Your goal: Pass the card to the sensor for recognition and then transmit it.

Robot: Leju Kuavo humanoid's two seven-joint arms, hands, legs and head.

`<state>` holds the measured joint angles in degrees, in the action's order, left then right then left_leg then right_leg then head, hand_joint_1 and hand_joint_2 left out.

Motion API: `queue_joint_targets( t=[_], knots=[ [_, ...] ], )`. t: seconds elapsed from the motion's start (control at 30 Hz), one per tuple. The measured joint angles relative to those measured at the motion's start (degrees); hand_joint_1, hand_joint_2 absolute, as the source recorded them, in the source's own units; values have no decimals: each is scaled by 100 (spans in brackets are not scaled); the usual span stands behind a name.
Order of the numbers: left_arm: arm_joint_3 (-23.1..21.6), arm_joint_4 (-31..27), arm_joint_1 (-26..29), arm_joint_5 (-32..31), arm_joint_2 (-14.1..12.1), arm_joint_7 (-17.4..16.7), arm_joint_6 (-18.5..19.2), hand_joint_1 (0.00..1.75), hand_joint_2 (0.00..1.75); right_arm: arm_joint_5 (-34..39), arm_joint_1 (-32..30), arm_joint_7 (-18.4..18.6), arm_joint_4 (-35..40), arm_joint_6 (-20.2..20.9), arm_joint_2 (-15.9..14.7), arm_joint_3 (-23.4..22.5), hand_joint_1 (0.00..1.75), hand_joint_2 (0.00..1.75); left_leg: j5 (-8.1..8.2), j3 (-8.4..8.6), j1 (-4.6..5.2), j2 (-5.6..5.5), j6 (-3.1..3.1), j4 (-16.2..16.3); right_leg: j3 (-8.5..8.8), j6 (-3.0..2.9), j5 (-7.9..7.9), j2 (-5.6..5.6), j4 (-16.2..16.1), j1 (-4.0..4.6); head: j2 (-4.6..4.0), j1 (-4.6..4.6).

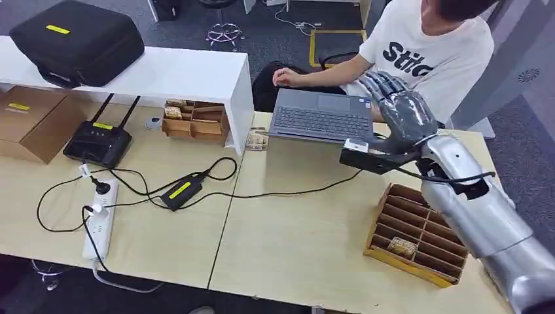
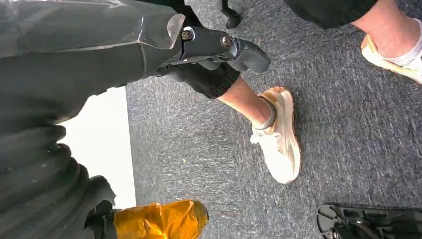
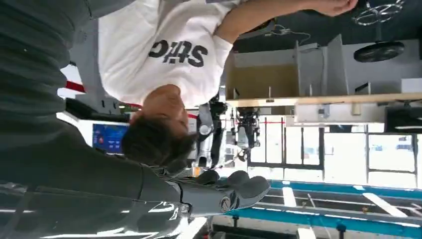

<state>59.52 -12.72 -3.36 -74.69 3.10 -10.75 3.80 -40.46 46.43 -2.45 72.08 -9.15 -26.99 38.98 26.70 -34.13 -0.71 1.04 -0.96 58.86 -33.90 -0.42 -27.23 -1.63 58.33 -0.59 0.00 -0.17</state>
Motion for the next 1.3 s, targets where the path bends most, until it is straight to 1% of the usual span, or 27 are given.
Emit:
queue_joint_targets(
  t=[0.13, 0.23, 0.4, 0.53, 0.67, 0.8, 0.93, 1.03, 1.2, 1.3],
  knots=[
    [72, 0, 4, 59, 0, 11, -22, 0, 175, 90, -877, -142, 719, -307, -429, -585, 0, 175, 5, -3, 0, -2, 5, 0, 3, 7, -5, -3, -2, 0, 0, 2],
    [98, 0, 8, 96, 0, 15, -35, 0, 175, 79, -1507, -249, 1196, -420, -665, -1053, 0, 175, 6, -5, 0, -2, 5, -1, 2, 10, -8, -3, -2, 0, 0, 0],
    [168, 0, 8, 116, 0, 17, -59, 0, 175, 68, -2374, -441, 1808, -483, -824, -1720, 0, 175, 9, -4, 0, -1, 2, -1, 0, 11, -10, -3, -3, 0, 0, 0],
    [223, 0, 10, 138, 4, 20, -79, 0, 175, 92, -3004, -603, 2189, -481, -868, -2220, 0, 175, 9, -7, 0, -2, 2, -2, 1, 13, -11, -3, -2, 0, 0, 0],
    [234, 0, 7, 147, 13, 24, -85, 0, 175, 199, -3439, -741, 2412, -329, -879, -2604, 0, 175, 9, -6, 0, 0, 3, -2, 1, 13, -11, -1, -2, -1, 0, 0],
    [249, 0, 6, 147, 20, 26, -88, 0, 175, 262, -3673, -782, 2515, -256, -882, -2794, 0, 175, 9, -6, 1, 0, 3, -2, 1, 13, -11, -1, -2, -1, 0, 0],
    [269, 0, 6, 147, 24, 26, -88, 0, 175, 271, -3769, -789, 2571, -243, -884, -2879, 0, 175, 9, -4, 1, 1, 3, -2, 1, 13, -11, -1, -2, -1, 0, 0],
    [278, 0, 5, 138, 26, 33, -92, 0, 175, 234, -3791, -789, 2567, -58, -884, -2897, 0, 175, 9, -4, 1, 2, 3, -2, 1, 13, -11, 0, -1, -1, 0, 0],
    [313, 0, -1, 70, 28, 37, -90, 0, 175, 63, -3776, -789, 2374, 59, -860, -2792, 0, 175, 9, -7, 0, 1, 3, -3, 1, 13, -11, -1, 0, -1, 0, 0],
    [313, 0, -5, 46, 31, 35, -90, 0, 175, -63, -3699, -769, 2147, 48, -755, -2643, 0, 175, 8, -8, 0, 2, 3, -5, 2, 13, -11, 0, 1, -1, 0, 0]
  ],
)
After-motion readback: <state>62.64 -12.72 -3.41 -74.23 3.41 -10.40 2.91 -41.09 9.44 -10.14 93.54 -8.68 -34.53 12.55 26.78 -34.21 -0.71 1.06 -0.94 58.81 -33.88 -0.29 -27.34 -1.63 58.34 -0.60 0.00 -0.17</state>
